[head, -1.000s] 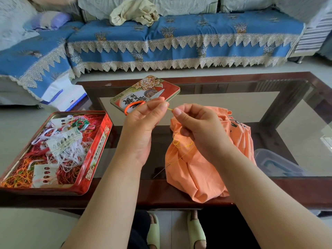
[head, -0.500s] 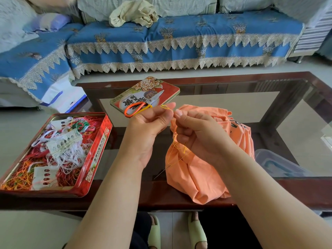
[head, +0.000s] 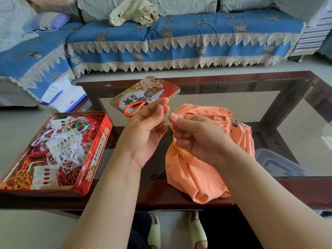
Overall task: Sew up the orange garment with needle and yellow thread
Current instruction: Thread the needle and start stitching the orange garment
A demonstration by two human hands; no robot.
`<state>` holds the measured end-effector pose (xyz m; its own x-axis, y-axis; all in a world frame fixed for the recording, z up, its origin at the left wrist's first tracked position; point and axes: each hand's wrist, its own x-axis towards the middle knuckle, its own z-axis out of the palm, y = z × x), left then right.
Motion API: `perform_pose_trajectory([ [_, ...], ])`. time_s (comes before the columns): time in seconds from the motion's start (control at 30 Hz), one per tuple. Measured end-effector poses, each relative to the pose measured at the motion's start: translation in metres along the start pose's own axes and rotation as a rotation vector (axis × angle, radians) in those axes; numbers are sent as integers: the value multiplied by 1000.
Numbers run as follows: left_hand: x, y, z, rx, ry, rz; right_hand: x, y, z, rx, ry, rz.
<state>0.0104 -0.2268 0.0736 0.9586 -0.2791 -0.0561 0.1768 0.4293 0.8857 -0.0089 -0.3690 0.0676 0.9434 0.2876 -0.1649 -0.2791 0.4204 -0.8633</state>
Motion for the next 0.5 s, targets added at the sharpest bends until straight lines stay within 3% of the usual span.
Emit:
perform_pose_trajectory([
  [0.1, 0, 4, -3, 57, 6, -24, -1, -2, -8, -319, 127, -26],
  [0.23, -1, 13, -11, 304, 96, -91, -4, -10, -18, -792, 334, -190],
  [0.37, -3, 11, -12, 574, 81, -206, -6, -15, -15, -936, 317, -398],
  [0.5, -5, 3, -4, 676, -4, -261, -4, -9, -14, -1015, 242, -463],
])
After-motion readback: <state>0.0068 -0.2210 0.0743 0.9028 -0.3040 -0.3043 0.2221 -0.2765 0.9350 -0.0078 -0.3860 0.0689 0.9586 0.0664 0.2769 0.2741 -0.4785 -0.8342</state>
